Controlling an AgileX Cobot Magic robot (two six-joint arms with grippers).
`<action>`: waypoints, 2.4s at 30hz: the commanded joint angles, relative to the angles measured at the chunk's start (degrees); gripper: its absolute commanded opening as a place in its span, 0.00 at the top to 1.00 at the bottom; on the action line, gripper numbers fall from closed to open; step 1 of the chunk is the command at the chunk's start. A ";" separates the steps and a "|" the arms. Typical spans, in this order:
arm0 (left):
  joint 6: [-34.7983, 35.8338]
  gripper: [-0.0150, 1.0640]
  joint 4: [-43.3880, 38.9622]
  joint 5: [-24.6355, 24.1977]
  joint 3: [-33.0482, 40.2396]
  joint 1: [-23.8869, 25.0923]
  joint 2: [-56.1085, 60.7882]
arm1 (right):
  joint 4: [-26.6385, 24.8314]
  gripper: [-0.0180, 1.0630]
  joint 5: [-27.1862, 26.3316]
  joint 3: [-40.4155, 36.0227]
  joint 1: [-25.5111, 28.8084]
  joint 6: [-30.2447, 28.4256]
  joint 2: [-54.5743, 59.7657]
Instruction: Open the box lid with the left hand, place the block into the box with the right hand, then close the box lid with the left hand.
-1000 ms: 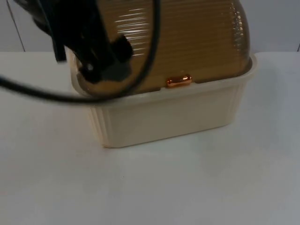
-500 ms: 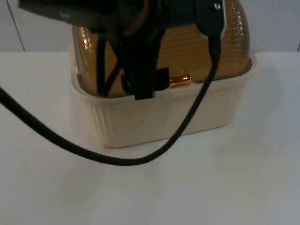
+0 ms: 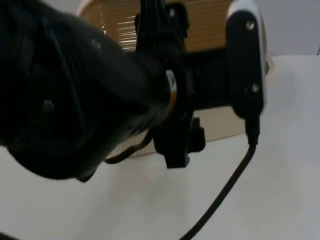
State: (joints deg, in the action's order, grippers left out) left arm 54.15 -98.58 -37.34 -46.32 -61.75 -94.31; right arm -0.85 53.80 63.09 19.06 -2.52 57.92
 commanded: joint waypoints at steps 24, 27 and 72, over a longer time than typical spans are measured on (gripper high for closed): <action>1.81 0.74 -1.37 5.17 -5.66 2.58 -9.58 | -0.61 0.01 -0.68 -0.26 0.16 -0.92 -0.17; 4.35 0.89 -1.37 5.17 -5.66 3.45 -10.10 | -0.61 0.01 -0.68 -0.26 0.16 -0.92 -0.17; 4.46 0.99 -1.37 12.20 -10.57 10.63 -14.53 | 0.85 0.01 -0.49 -0.26 0.16 -0.92 -0.17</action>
State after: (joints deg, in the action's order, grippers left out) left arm 58.52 -99.92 -24.44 -56.48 -51.48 -108.81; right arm -0.46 54.12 63.09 19.06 -2.95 57.92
